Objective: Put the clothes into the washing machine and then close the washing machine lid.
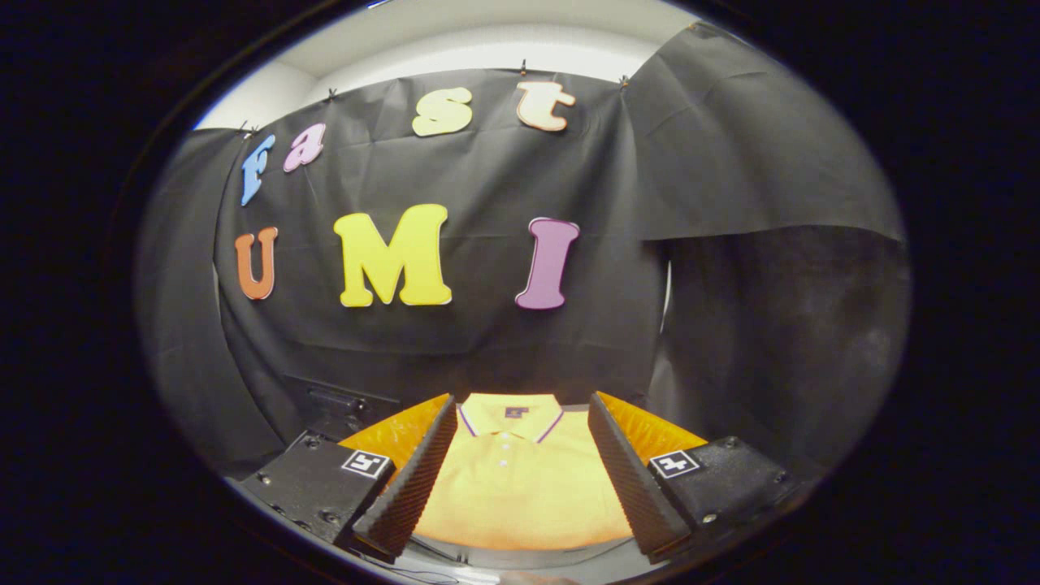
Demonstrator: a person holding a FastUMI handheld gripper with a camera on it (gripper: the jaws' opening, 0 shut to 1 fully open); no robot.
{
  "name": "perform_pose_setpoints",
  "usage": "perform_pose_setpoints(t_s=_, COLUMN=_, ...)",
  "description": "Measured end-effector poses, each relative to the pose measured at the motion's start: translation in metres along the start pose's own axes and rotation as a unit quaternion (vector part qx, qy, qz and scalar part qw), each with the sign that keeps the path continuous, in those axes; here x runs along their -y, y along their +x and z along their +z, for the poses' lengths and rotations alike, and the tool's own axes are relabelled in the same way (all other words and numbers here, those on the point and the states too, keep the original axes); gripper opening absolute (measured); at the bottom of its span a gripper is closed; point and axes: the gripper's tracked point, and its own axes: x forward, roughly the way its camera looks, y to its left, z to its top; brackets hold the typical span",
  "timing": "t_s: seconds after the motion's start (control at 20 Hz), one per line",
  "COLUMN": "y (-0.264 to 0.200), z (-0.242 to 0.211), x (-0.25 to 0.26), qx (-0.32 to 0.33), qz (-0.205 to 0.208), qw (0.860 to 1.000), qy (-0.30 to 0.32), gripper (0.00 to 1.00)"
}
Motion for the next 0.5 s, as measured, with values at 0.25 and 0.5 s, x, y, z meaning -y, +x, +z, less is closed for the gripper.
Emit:
perform_pose_setpoints(t_s=0.25, y=0.064, z=-0.006, x=-0.005, qx=-0.054, qz=0.006, qw=0.998, qy=0.011, gripper=1.00)
perform_pose_setpoints(t_s=0.5, y=0.113, z=-0.041, x=-0.005, qx=-0.129, qz=0.004, qw=0.992, qy=0.003, gripper=1.00)
